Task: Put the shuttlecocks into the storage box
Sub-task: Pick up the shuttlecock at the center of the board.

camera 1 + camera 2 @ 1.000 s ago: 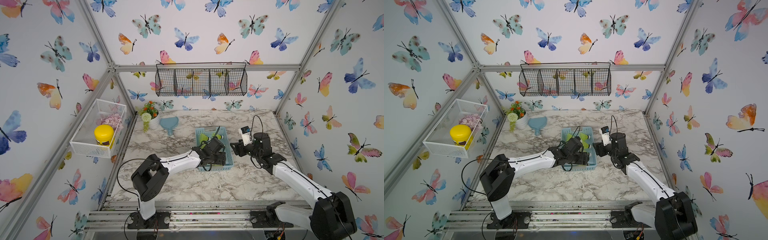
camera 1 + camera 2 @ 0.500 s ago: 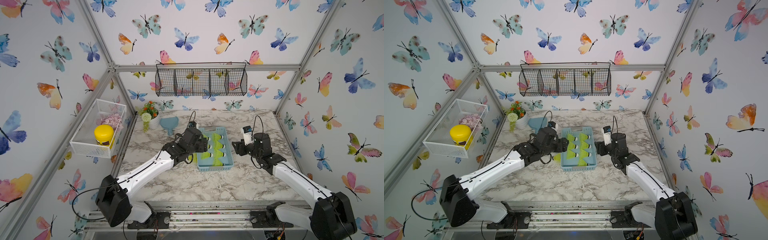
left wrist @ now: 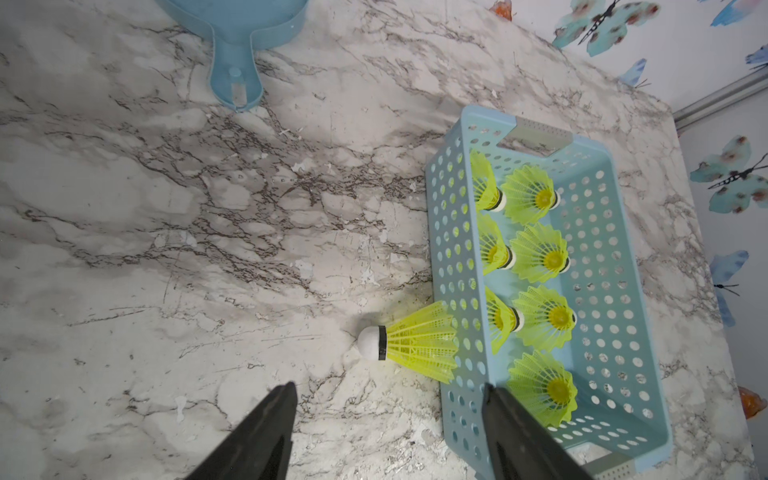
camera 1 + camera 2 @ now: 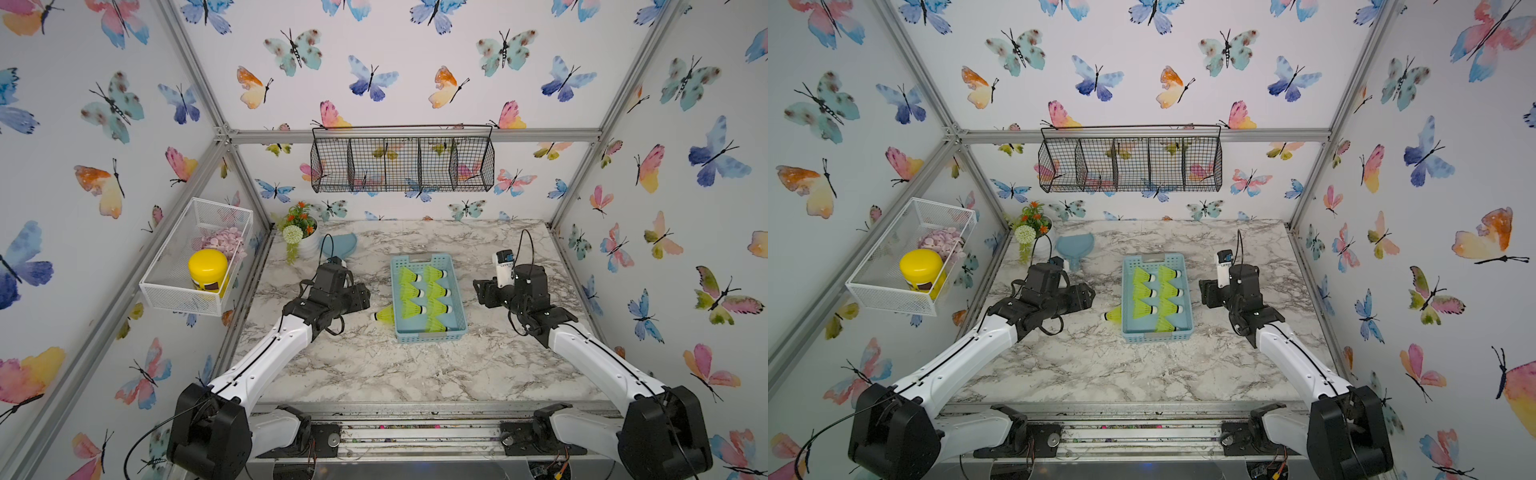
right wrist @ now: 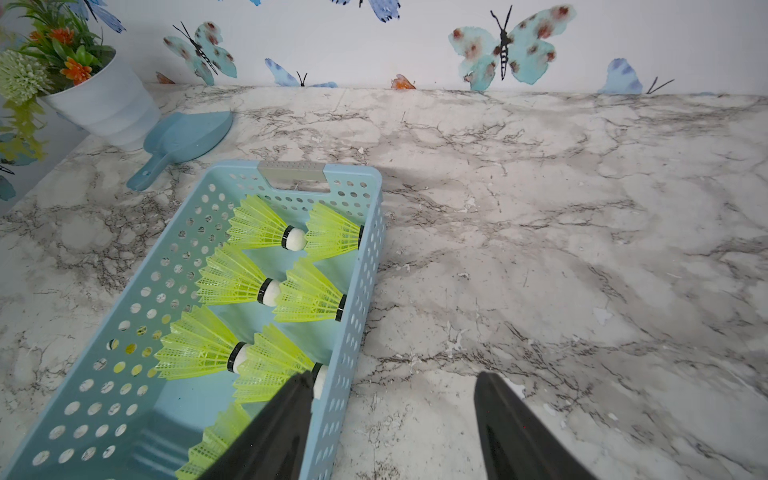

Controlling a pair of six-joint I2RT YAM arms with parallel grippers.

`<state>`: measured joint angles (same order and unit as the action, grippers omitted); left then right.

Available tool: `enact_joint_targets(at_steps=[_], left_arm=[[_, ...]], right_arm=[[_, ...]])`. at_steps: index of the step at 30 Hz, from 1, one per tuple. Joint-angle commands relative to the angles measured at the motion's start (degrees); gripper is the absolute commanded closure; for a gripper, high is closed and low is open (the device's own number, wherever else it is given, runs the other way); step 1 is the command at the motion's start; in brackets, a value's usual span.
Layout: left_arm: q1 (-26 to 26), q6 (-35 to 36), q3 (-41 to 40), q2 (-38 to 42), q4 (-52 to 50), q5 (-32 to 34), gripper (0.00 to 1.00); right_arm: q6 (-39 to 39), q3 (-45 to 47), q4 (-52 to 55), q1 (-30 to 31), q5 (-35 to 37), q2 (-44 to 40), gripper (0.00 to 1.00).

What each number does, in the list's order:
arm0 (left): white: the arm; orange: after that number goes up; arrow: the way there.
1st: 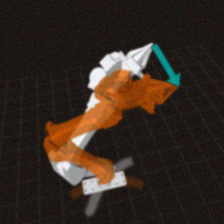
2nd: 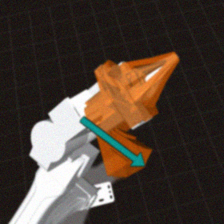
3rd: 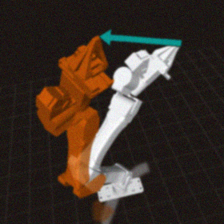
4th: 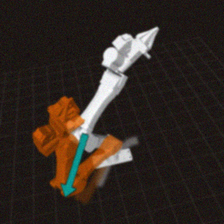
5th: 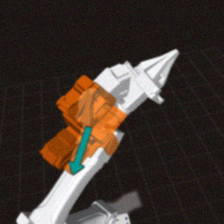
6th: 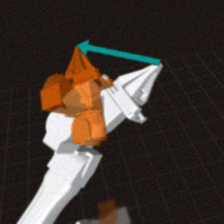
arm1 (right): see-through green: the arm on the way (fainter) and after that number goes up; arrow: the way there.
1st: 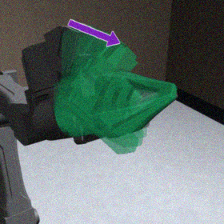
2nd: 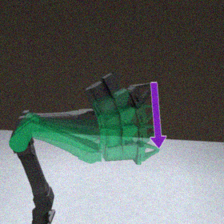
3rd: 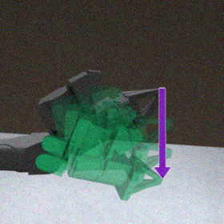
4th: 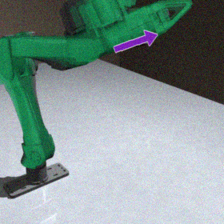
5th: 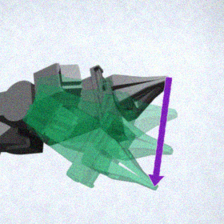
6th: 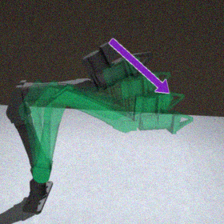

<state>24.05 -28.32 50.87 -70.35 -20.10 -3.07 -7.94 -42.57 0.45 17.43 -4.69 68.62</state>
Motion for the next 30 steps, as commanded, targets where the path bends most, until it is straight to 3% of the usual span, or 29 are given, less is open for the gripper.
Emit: enact_joint_targets(at_steps=[1, 9, 21, 30], left_arm=[[-0.2, 4.1, -0.1, -2.2, -1.1, -4.5, 0.25], [0.5, 9.2, 1.7, -9.9, -3.4, -7.8, 0.35], [4.3, 17.9, 6.4, -19.1, -11.3, -3.1, 0.32], [5.7, 21.7, 9.9, -25.8, -11.2, -4.1, 0.25]], right_arm=[[-0.3, -1.4, 1.3, -0.8, 0.0, -0.6, 0.31], [0.3, -1.4, 2.2, -1.1, -0.2, -0.7, 0.31], [0.7, -1.5, 2.2, -1.3, -0.3, 0.3, 0.31], [0.8, -1.6, 2.3, -1.3, -0.6, 0.4, 0.31]])
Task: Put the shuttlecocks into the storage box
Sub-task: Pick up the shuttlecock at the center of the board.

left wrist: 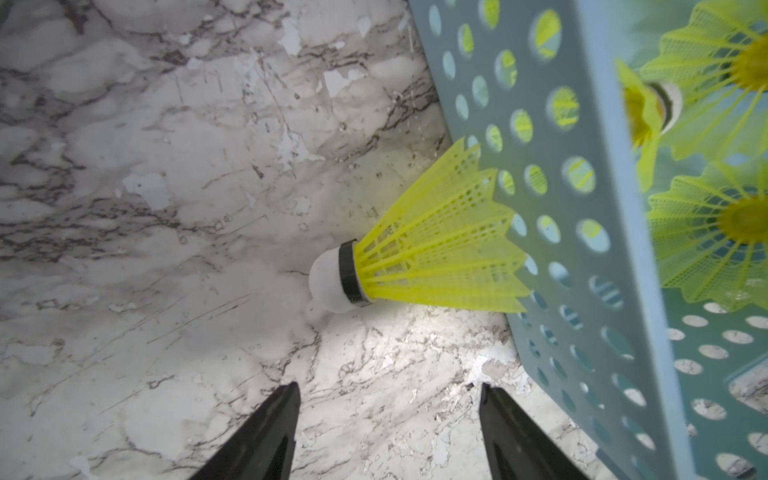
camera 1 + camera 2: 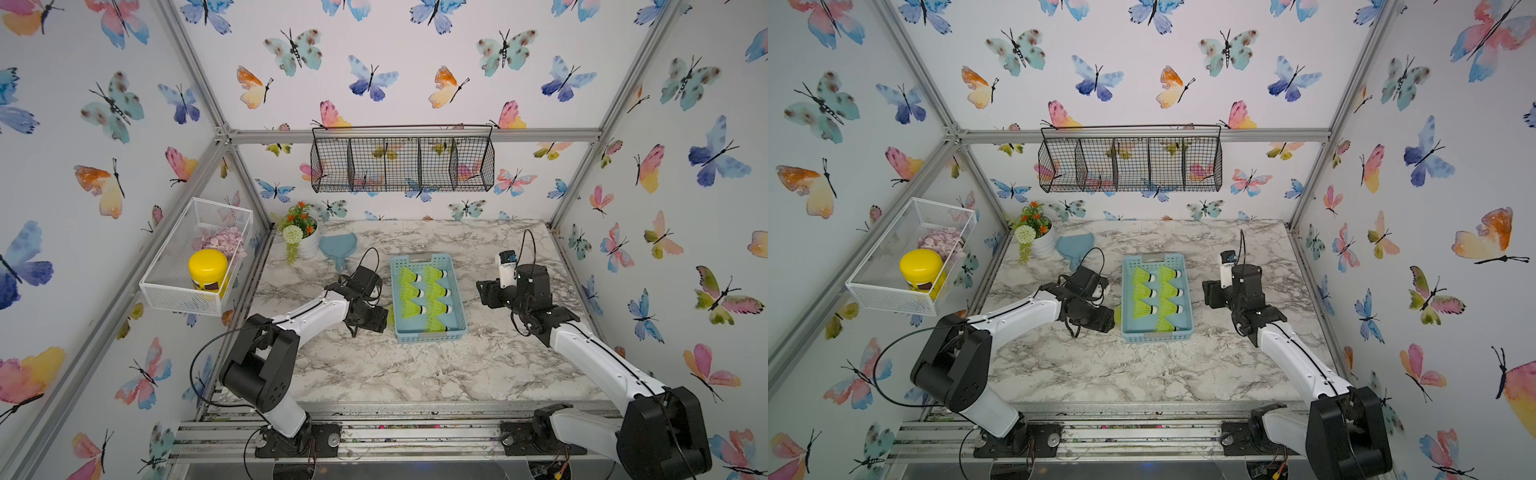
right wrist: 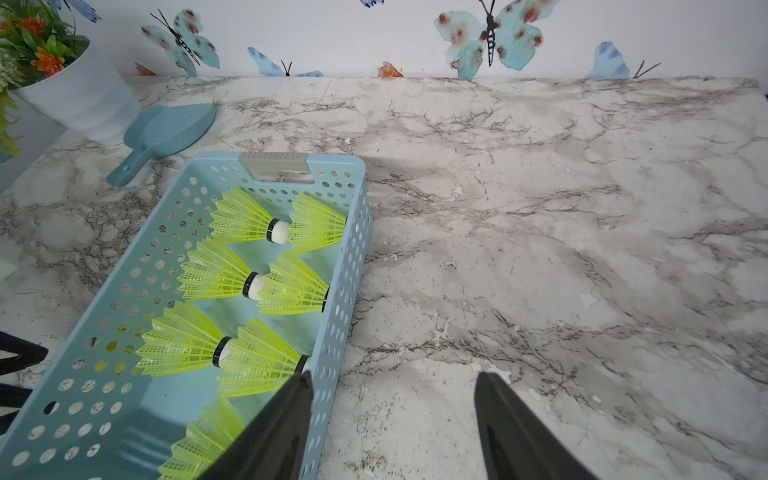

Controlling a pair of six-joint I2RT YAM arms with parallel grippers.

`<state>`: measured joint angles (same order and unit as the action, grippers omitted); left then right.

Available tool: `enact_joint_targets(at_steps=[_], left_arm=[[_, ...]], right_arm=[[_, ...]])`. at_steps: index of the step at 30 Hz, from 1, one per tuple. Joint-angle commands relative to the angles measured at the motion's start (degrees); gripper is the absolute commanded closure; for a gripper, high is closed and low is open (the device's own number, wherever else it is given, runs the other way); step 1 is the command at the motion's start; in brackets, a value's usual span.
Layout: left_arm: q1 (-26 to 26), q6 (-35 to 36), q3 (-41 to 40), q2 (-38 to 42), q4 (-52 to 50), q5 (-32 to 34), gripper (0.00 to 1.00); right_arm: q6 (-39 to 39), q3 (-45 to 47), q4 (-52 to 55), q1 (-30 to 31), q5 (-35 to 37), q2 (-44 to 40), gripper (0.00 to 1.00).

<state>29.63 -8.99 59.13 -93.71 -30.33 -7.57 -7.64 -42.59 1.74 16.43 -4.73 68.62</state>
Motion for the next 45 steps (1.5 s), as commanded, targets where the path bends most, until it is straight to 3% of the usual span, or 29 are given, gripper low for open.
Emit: enact_joint_targets(at_steps=[1, 19, 25, 32, 40, 43, 45], left_arm=[[0.1, 2.3, 2.0, -3.1, -0.7, 1.0, 0.25], [-1.3, -0.4, 6.3, -10.4, 7.8, 4.1, 0.27], [-2.7, -1.3, 5.9, -10.4, 10.5, 4.1, 0.37], [-3.7, -4.8, 4.7, -9.7, 9.4, 11.0, 0.47], [-6.8, -5.7, 0.1, -2.3, 12.9, 7.6, 0.44], [-6.9, -2.5, 2.1, -1.7, 10.9, 3.8, 0.36], [-6.9, -1.3, 4.6, -2.7, 7.8, 3.1, 0.35]], right_arm=[[0.6, -1.5, 1.0, -0.3, -0.6, 0.4, 0.31], [0.4, -2.4, 0.6, -0.4, -3.0, 2.4, 0.32], [0.1, -2.3, 0.6, -0.4, -3.8, 2.8, 0.32], [-0.1, -2.1, 0.6, -0.4, -4.1, 2.7, 0.32], [0.0, -1.9, 0.7, -0.4, -4.2, 3.0, 0.32], [-0.1, -1.9, 0.7, -0.4, -4.5, 3.2, 0.32], [-0.1, -2.0, 0.6, -0.4, -4.6, 3.3, 0.32]])
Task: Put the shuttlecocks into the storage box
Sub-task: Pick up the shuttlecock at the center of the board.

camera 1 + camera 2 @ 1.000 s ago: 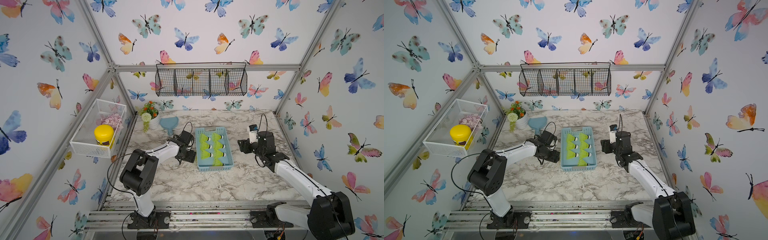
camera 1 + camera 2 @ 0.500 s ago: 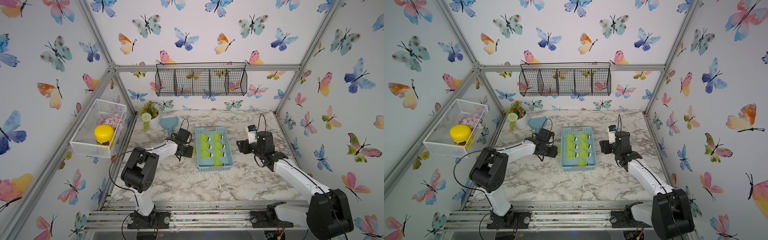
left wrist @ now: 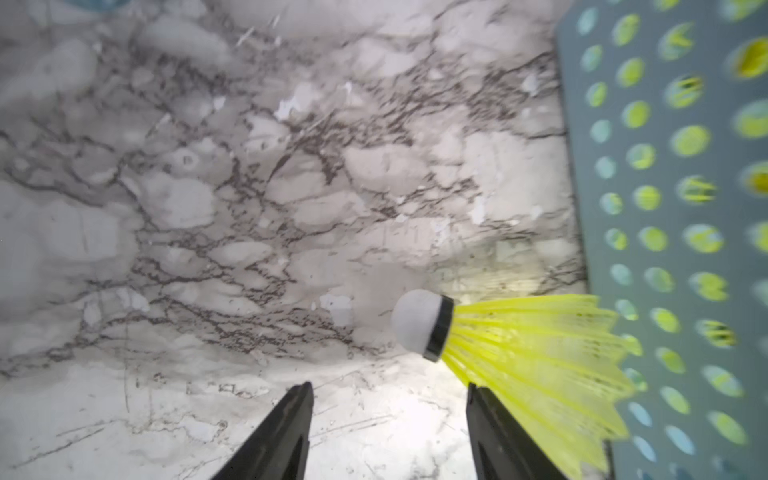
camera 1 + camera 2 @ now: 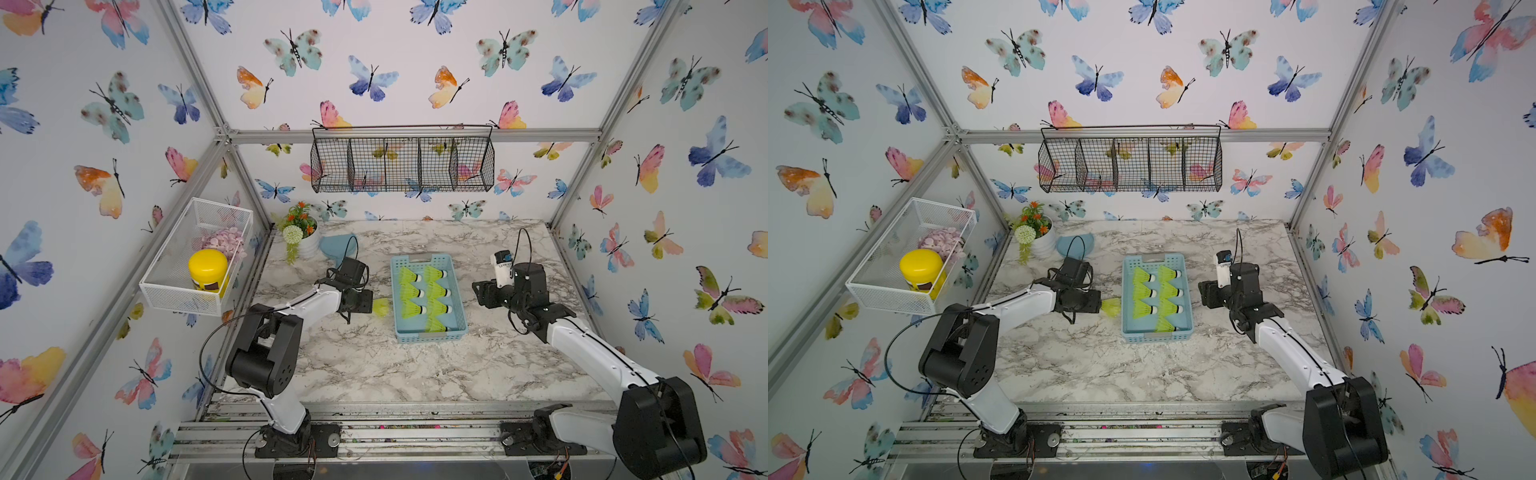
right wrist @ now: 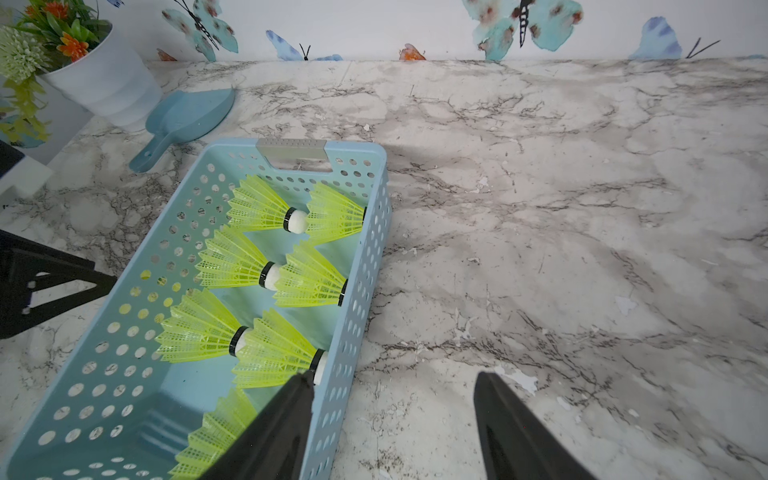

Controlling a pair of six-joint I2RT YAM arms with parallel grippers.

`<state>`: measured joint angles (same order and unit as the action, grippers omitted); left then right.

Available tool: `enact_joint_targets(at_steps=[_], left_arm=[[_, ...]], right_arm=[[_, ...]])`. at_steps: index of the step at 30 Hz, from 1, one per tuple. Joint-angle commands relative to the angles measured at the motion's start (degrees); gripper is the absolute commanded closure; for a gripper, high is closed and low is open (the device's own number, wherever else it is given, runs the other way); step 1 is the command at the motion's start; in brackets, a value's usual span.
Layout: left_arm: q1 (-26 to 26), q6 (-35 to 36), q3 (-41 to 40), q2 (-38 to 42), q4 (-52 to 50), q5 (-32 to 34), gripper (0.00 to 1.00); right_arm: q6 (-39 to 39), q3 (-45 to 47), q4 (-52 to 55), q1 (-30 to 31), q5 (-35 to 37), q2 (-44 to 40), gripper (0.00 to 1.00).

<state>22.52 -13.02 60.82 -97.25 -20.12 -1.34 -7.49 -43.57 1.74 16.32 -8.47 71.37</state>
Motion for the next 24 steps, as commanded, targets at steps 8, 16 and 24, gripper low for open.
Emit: enact_joint_targets(at_steps=[8, 16, 24], left_arm=[[0.4, 4.1, 4.2, 3.2, -4.2, -9.8, 0.34], [3.0, 5.7, 5.9, 1.2, -5.1, -7.2, 0.38], [6.6, 7.9, 7.7, -2.0, -5.7, -0.8, 0.41]], right_arm=[[-0.3, -0.7, 0.7, -0.3, -0.9, 0.7, 0.32], [-0.3, -0.7, 0.8, -0.3, -1.1, 0.6, 0.32], [-0.1, -0.5, 0.8, -0.3, -0.8, 0.4, 0.32]])
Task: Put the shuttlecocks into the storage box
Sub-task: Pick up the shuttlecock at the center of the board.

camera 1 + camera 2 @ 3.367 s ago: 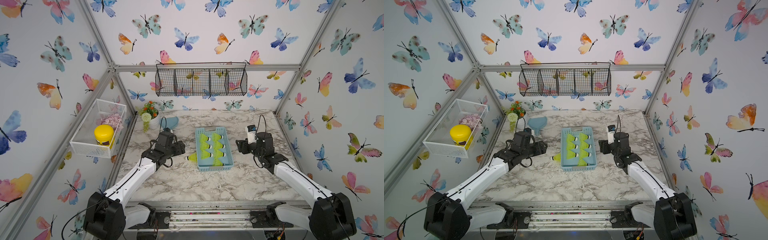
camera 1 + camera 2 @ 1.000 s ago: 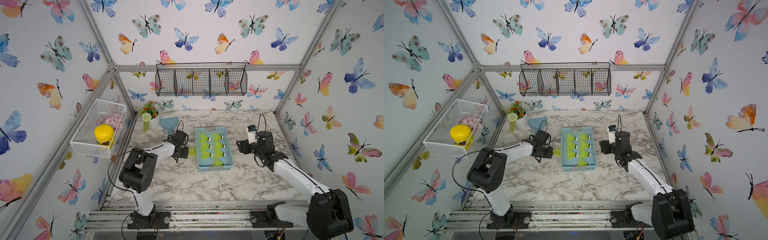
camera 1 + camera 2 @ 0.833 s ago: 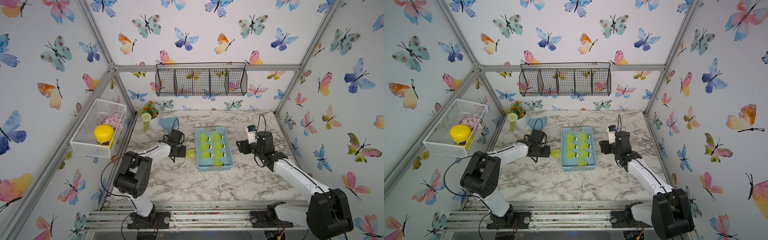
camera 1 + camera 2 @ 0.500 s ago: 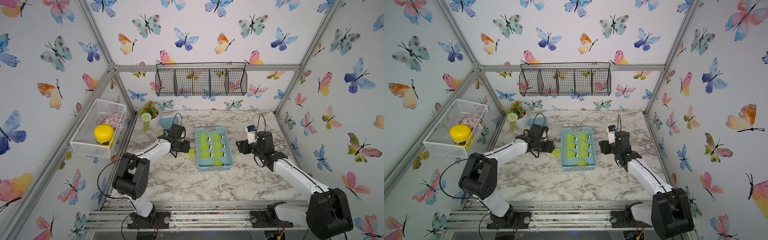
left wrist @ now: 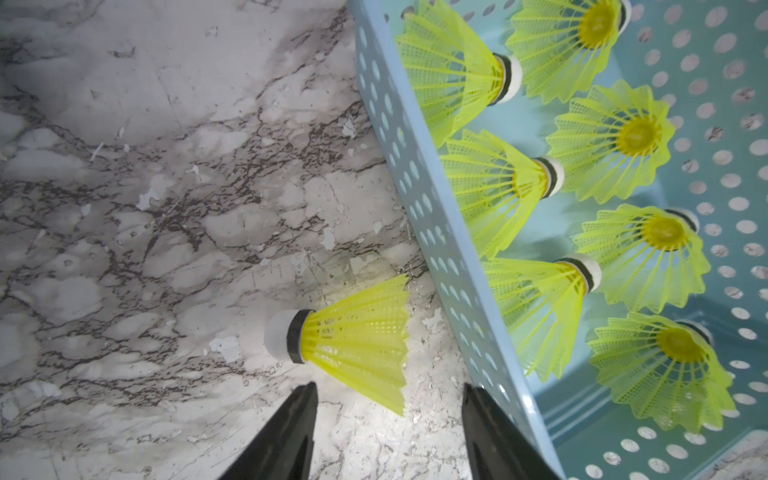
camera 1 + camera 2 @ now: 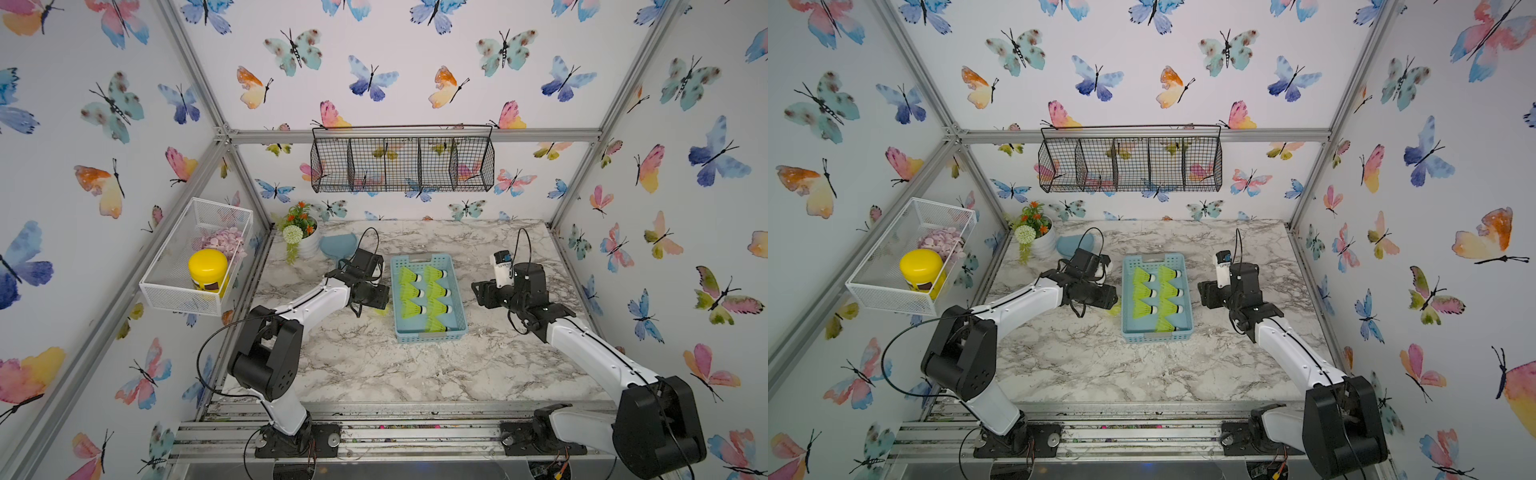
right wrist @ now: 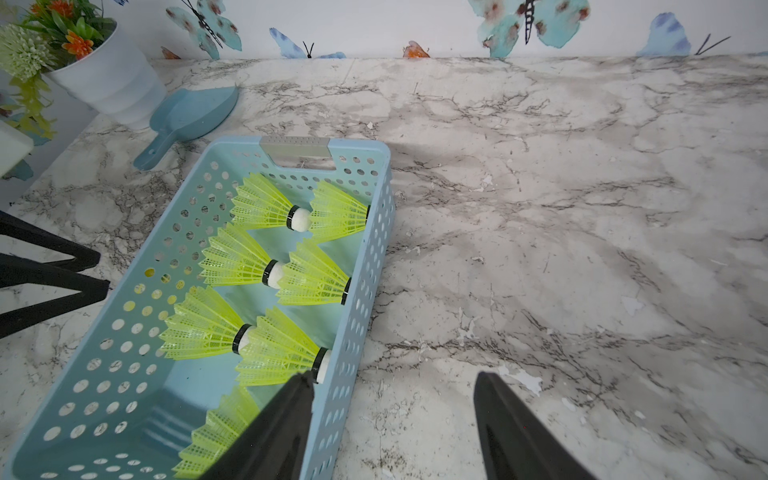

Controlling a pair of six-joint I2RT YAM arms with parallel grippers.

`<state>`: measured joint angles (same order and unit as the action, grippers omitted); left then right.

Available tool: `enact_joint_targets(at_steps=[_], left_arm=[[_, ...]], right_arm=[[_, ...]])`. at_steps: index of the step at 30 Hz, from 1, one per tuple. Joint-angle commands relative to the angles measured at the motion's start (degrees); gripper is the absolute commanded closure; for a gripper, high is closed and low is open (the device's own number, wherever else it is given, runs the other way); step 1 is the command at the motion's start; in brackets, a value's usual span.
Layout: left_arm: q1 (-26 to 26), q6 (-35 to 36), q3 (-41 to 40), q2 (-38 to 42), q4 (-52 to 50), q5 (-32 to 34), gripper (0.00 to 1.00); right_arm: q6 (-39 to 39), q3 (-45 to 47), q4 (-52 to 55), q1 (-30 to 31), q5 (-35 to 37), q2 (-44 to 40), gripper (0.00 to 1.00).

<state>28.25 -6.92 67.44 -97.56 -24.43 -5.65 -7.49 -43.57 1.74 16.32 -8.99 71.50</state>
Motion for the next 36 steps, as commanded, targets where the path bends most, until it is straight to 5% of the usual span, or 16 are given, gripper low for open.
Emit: enact_joint_targets(at_steps=[1, 14, 23, 32, 36], left_arm=[[1.1, 2.2, 1.5, -2.4, -1.4, 4.0, 0.42], [2.2, 1.2, 2.6, -6.0, -2.8, 14.0, 0.69], [2.2, -1.3, 0.7, -1.2, -0.9, 19.9, 1.00], [2.1, -4.7, 1.8, 7.0, -3.3, 23.9, 1.00], [2.0, -6.2, 2.7, 14.1, -2.6, 19.6, 1.00]], right_arm=[[-0.1, -0.5, 0.9, -0.3, -0.3, 0.3, 0.32], [0.0, -1.0, 0.8, -0.3, -0.5, 0.7, 0.32], [0.0, -1.2, 0.8, -0.3, -0.7, 0.7, 0.32], [2.0, -1.1, 0.1, -0.3, -3.5, 0.4, 0.32], [7.2, 0.5, -4.4, -0.2, -11.7, -0.6, 0.32]])
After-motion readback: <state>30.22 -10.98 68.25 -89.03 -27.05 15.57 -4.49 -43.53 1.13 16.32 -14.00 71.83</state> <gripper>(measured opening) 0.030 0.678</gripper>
